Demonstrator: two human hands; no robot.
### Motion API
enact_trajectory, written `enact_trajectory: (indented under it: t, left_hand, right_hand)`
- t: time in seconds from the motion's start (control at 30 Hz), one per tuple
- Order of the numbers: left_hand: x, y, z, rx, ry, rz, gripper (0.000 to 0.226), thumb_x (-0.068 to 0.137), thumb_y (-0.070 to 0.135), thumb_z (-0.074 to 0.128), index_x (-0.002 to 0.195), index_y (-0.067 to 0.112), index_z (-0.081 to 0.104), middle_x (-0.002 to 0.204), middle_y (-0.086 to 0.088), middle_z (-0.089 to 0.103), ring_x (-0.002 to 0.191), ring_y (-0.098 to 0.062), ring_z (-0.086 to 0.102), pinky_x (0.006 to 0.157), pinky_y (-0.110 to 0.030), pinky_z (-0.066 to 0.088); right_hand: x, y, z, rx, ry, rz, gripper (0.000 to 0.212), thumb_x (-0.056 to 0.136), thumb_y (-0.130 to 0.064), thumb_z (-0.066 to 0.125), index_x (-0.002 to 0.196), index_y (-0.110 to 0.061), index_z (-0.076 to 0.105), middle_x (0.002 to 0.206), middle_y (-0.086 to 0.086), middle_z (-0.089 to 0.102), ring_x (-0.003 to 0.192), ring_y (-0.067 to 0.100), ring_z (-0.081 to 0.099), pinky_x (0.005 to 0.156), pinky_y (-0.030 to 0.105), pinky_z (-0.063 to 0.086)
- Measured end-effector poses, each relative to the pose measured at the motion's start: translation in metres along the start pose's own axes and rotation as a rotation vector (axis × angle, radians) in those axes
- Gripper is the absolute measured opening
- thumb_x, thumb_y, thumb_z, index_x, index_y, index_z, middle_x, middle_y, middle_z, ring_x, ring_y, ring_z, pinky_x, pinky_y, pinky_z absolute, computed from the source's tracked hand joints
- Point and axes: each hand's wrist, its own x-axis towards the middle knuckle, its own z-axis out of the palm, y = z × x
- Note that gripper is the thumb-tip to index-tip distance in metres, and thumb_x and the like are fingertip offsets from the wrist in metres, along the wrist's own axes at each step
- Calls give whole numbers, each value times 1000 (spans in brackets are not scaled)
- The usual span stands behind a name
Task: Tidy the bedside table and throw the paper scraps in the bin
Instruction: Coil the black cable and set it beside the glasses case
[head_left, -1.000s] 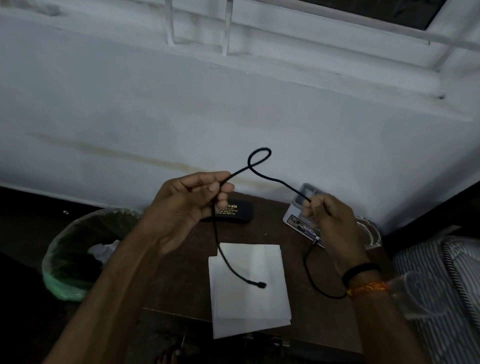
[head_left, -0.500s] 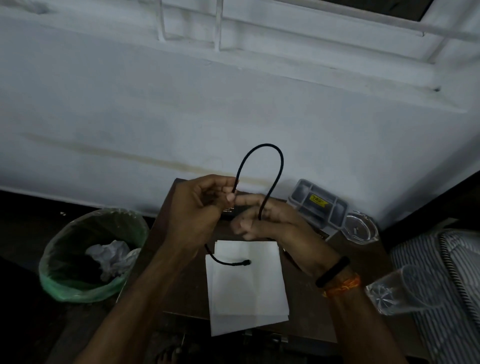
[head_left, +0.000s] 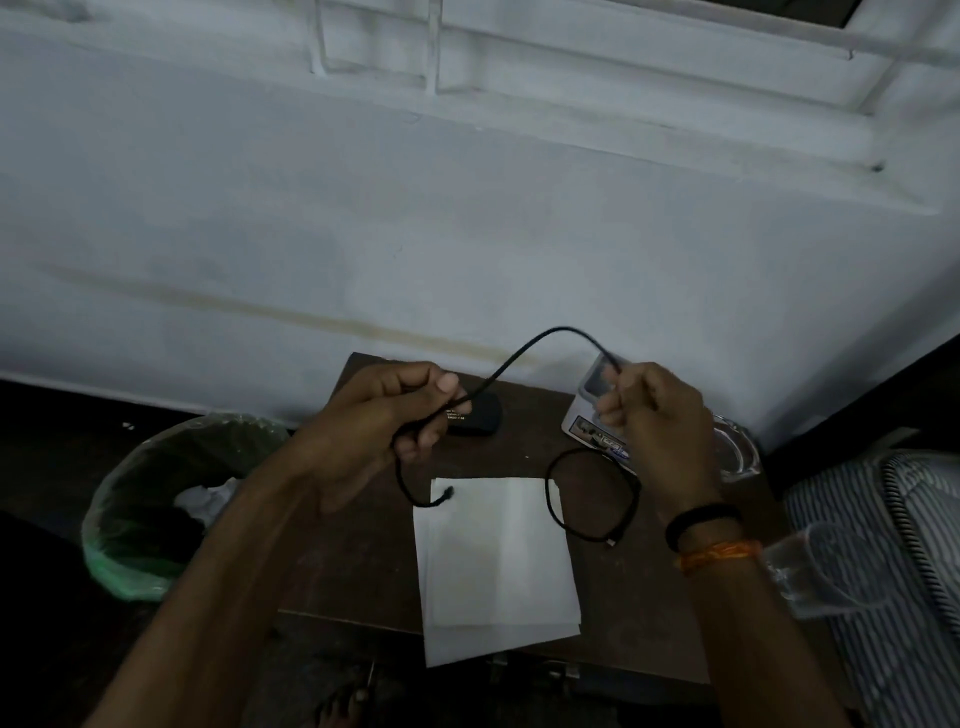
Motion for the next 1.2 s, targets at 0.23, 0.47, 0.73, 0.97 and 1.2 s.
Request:
enact_trajectory:
  t: [0.23, 0.47, 0.73, 0.97, 1.2]
  left_hand:
    - [5, 0, 19, -79, -27, -11, 22, 97, 20, 55, 97, 4, 70, 61, -6, 53, 49, -8, 37, 49, -19, 35]
    - [5, 3, 11, -283, -54, 33, 15, 96, 10, 54, 102, -3, 60, 69, -12, 58, 55, -14, 44, 53, -24, 44]
    - [-3, -2, 7, -58, -204, -76, 32, 99, 22, 49, 104, -3, 68, 70, -9, 54, 62, -14, 48, 60, -20, 45]
    - [-6, 0, 14, -145, -281, -142, 24, 100, 13, 46, 99, -5, 62, 64, -6, 42, 57, -13, 38, 60, -27, 39]
    - [0, -1, 27, -516, -316, -50, 27, 93, 8, 48, 112, -3, 64, 68, -4, 44, 59, -10, 43, 56, -25, 42]
  right_hand:
    - [-23, -19, 27, -554, -164, -638, 49, 77, -14, 64, 126, -20, 60, 125, -5, 62, 119, 21, 47, 104, 38, 36]
    - [-36, -27, 44, -442, -175, -758, 29, 95, -20, 50, 114, -12, 71, 98, 3, 75, 78, 19, 58, 73, 34, 50]
    - [-4, -11, 10, -180, 248, -247, 27, 100, -22, 50, 118, -13, 68, 70, -17, 67, 74, -5, 64, 87, 18, 50]
    - [1, 6, 2, -328, 90, -183, 22, 99, -25, 53, 96, -15, 73, 76, -9, 70, 76, 9, 66, 80, 25, 54]
    - [-23, -6, 43, -126, -177, -287, 38, 98, -13, 53, 133, -24, 57, 110, -7, 69, 81, 2, 67, 77, 19, 54]
